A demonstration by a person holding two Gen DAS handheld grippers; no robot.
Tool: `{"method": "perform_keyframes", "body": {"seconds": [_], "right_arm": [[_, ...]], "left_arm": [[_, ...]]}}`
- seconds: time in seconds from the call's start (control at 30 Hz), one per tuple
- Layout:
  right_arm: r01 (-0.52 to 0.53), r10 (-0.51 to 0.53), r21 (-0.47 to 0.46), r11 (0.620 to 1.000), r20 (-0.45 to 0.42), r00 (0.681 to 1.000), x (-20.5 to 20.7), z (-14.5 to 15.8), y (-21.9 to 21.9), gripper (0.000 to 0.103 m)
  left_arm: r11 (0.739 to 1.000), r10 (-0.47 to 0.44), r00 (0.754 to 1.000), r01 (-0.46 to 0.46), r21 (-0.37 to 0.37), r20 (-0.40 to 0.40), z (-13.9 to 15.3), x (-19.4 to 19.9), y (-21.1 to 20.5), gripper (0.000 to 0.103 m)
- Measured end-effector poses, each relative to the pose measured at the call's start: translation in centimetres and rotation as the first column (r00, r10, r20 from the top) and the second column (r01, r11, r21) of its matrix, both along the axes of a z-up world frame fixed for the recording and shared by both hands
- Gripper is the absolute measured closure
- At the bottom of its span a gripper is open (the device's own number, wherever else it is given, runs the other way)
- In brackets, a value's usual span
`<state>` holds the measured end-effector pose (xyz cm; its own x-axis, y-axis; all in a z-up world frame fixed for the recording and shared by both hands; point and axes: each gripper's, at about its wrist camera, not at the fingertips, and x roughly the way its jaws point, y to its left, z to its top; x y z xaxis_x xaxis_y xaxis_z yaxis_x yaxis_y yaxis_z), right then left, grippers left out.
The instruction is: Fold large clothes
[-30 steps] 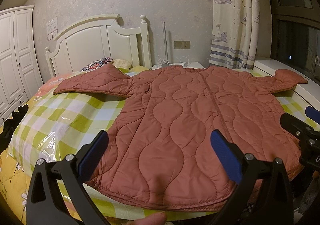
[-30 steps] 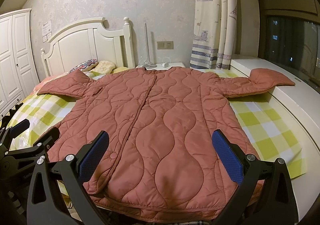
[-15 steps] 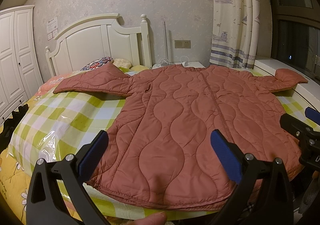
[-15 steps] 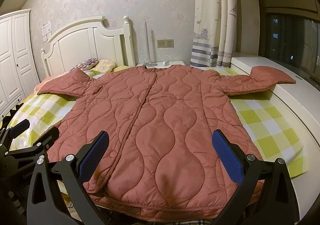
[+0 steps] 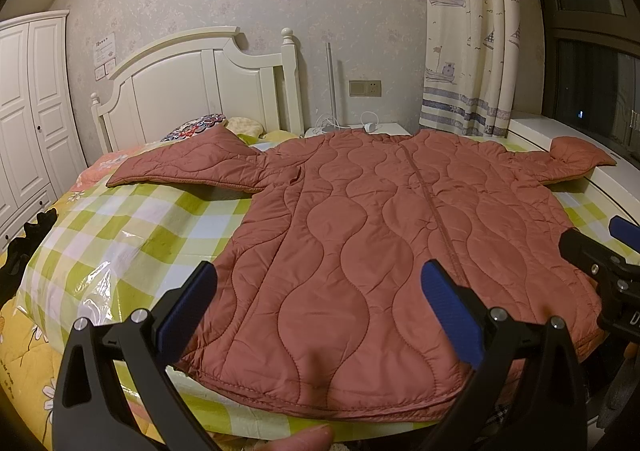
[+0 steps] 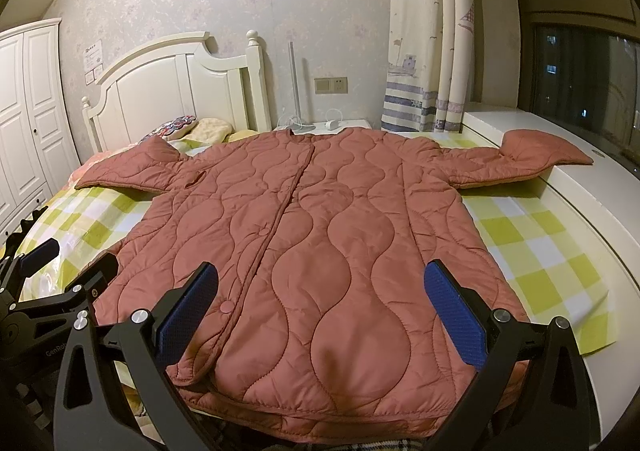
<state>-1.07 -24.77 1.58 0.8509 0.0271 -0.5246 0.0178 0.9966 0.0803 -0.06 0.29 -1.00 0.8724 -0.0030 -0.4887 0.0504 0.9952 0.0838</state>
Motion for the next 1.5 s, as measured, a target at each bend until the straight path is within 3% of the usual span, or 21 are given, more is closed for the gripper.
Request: {"method": "perform_keyframes", "body": {"seconds": [0.4, 0.57, 0.67, 0.77, 0.93, 1.03, 1.1, 1.23, 1.33, 1.47, 1.5], "right_arm": [[0.007, -0.007, 0.0, 1.0, -0.009, 1.0, -0.1, -0.4, -0.2, 0.004], [0.06, -0.06, 0.007, 0.998, -0.088, 0.994, 3.5, 0.2, -4.1, 0.004], [0.177, -0.17, 0.039, 0.983, -0.132, 0.976, 7.0, 0.5, -8.7, 0.004], [0.301, -0.274, 0.122, 0.946, -0.202, 0.94, 10.8, -0.2, -14.4, 0.004], [0.495, -0.407, 0.238, 0.836, -0.338, 0.849, 17.0, -3.1, -24.1, 0.004], [0.565, -0.454, 0.271, 0.779, -0.378, 0.807, 19.5, -4.7, -27.9, 0.004], [0.61, -0.487, 0.288, 0.738, -0.398, 0.777, 20.8, -5.8, -30.0, 0.004], [0.625, -0.505, 0.324, 0.71, -0.385, 0.772, 22.9, -7.1, -32.6, 0.004], [0.616, -0.514, 0.313, 0.723, -0.353, 0.782, 23.7, -7.1, -33.1, 0.009], [0.638, -0.553, 0.291, 0.713, -0.324, 0.767, 24.7, -6.5, -33.9, 0.034], [0.645, -0.568, 0.276, 0.713, -0.311, 0.762, 25.0, -6.2, -34.1, 0.045]], "left_arm": [[1.0, -0.012, 1.0, 0.013, 0.013, -0.02, -0.3, 1.0, 0.0, 0.002], [0.992, -0.093, 0.989, 0.102, 0.069, -0.118, -0.4, 7.8, -0.5, 0.002], [0.987, -0.128, 0.969, 0.145, 0.07, -0.21, -1.5, 14.5, -0.4, 0.002], [0.989, -0.104, 0.962, 0.128, 0.078, -0.252, -2.9, 20.5, 0.0, 0.002], [0.997, -0.066, 0.939, 0.079, 0.026, -0.338, -5.7, 27.0, 2.2, 0.002], [0.996, -0.087, 0.908, 0.076, -0.045, -0.411, -7.7, 28.7, 3.6, 0.002], [0.995, -0.092, 0.91, 0.069, -0.07, -0.403, -7.6, 28.7, 4.2, 0.002], [0.996, -0.088, 0.91, 0.072, -0.054, -0.406, -7.9, 28.0, 4.5, 0.002], [0.996, -0.08, 0.909, 0.059, -0.064, -0.409, -7.8, 27.6, 4.7, 0.002], [0.996, -0.077, 0.909, 0.055, -0.066, -0.409, -7.8, 27.1, 4.3, 0.002], [0.996, -0.077, 0.909, 0.055, -0.067, -0.409, -7.7, 27.1, 4.3, 0.002]]}}
